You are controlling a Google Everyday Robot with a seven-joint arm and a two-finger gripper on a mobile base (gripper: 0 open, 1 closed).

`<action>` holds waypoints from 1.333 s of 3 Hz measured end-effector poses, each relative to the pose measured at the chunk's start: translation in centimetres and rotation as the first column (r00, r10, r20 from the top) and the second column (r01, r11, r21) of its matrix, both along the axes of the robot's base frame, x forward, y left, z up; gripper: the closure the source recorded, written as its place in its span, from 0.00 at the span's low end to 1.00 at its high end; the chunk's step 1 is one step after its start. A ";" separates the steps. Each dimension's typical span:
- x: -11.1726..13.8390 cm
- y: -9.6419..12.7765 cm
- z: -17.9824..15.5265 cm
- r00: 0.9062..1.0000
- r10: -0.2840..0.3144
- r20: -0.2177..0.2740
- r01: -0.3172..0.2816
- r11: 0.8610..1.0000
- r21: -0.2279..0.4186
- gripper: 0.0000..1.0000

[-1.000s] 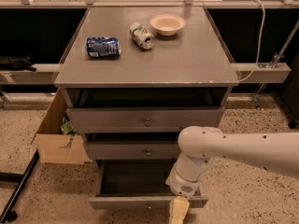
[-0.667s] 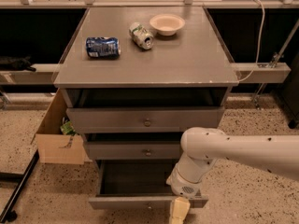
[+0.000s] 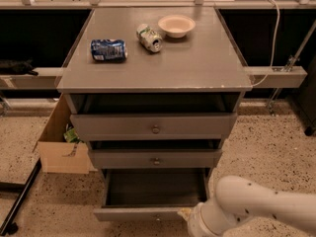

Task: Close bottom drawer

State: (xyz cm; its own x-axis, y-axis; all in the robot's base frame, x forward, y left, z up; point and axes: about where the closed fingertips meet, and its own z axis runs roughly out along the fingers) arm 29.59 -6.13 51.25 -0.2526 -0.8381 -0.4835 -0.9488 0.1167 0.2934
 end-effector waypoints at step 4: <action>2.7 -2.1 0.1 0.960 -0.219 0.176 0.239 0.966 -0.102 0.00</action>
Offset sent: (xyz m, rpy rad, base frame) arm 0.0108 -0.0118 -0.0005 0.0648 -0.0601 -0.0833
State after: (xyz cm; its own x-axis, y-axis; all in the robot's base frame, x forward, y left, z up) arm 32.32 -8.23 51.34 -0.3713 -0.8215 -0.4328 -0.9260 0.3616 0.1081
